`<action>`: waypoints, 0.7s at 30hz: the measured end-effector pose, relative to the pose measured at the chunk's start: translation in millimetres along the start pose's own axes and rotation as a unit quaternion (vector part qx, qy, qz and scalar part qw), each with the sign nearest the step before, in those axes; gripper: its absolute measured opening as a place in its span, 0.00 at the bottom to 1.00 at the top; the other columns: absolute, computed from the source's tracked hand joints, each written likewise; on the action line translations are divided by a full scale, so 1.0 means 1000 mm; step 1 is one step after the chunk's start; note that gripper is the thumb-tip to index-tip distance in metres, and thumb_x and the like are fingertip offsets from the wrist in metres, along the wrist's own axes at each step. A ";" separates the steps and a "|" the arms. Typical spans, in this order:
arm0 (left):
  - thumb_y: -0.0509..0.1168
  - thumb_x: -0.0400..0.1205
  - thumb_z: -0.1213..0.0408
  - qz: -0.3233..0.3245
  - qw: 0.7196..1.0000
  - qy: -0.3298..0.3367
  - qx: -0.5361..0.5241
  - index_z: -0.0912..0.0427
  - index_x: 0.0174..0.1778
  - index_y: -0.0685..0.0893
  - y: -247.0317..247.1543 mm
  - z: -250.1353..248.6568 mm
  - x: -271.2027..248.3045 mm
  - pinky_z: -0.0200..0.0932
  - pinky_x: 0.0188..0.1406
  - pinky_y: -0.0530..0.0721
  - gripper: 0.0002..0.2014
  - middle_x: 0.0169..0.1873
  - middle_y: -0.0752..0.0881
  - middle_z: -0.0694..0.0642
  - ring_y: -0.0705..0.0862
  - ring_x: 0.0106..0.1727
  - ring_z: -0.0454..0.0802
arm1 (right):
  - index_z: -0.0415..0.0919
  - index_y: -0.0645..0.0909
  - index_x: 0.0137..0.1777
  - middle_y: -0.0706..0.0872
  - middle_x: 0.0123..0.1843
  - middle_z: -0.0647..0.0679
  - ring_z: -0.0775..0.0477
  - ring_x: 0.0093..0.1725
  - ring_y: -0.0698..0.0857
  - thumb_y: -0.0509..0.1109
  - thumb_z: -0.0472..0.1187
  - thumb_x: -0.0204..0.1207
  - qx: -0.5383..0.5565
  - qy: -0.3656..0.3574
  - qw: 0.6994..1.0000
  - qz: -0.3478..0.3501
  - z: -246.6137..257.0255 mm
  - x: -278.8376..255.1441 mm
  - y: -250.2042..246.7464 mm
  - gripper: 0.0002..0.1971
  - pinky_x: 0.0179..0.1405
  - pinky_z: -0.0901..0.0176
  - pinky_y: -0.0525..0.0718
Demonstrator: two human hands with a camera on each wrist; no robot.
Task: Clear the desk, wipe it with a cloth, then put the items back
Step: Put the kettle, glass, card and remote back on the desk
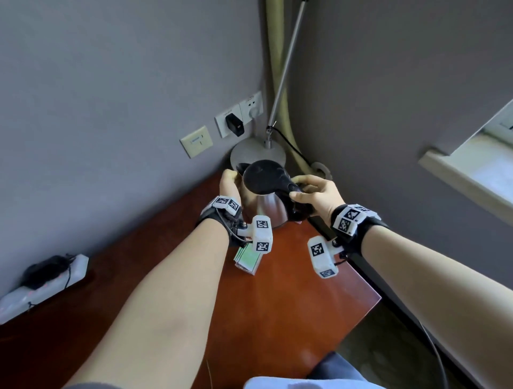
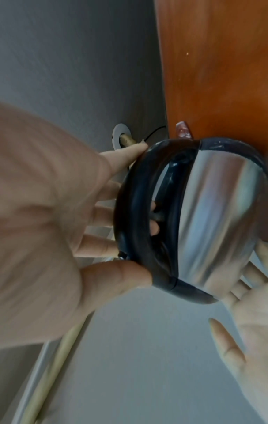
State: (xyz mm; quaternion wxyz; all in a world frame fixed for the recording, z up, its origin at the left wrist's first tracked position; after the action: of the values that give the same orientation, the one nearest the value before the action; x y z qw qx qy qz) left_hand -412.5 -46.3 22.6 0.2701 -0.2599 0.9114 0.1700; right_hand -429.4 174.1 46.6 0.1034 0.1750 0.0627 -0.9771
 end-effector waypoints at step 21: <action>0.56 0.79 0.54 -0.025 0.999 -0.044 0.012 0.50 0.43 0.83 0.004 0.029 0.000 0.63 0.72 0.69 0.11 0.49 0.88 0.47 0.82 0.64 0.53 | 0.43 0.84 0.37 0.85 0.32 0.43 0.42 0.34 0.85 0.72 0.32 0.50 0.021 0.032 0.999 0.001 -0.022 0.041 -0.021 0.13 0.31 0.56 0.84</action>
State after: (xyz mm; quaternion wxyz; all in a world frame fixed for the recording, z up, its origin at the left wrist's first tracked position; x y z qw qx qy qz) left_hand -403.1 -29.7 -0.2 0.3169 -0.2722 0.8938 0.1634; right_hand -464.8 190.0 13.5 0.0985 0.2085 0.0449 -0.9720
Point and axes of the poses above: each hand's wrist, its own x-axis towards the middle knuckle, its own y-axis out of the palm, z = x × y, the point moved 10 cm from there along x, towards the middle knuckle
